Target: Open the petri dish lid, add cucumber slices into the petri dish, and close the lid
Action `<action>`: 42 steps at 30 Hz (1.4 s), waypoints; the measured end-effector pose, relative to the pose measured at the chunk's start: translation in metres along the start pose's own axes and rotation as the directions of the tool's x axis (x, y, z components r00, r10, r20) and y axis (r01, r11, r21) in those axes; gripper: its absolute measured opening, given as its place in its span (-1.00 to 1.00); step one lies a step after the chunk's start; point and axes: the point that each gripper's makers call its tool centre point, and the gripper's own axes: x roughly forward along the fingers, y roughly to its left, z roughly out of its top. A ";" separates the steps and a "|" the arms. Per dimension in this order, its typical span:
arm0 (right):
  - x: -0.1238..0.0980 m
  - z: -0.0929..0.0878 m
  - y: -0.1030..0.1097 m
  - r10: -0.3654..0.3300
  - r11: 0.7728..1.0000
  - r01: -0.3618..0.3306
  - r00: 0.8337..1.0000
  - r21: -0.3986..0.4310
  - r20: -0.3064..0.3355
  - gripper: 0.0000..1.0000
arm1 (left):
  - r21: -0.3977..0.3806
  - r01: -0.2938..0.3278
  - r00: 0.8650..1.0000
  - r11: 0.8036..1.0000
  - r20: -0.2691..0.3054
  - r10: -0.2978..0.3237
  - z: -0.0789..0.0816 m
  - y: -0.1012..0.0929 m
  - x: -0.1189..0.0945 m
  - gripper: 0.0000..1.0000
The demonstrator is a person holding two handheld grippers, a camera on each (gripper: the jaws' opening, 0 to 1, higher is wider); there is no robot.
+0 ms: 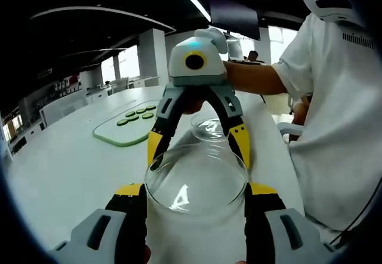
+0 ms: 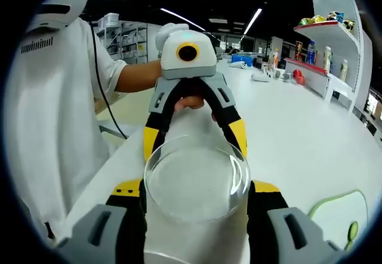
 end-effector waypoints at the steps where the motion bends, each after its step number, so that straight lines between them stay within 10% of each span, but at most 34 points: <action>1: 0.000 0.000 0.000 0.001 1.000 -0.001 1.000 0.002 0.001 0.35 | -0.003 0.001 1.000 1.000 0.001 -0.001 0.000 0.000 0.000 0.32; 42: -0.004 0.006 -0.003 0.000 0.999 -0.001 1.000 0.035 0.018 0.44 | -0.056 0.049 0.997 0.997 0.060 -0.045 0.006 -0.002 -0.001 0.36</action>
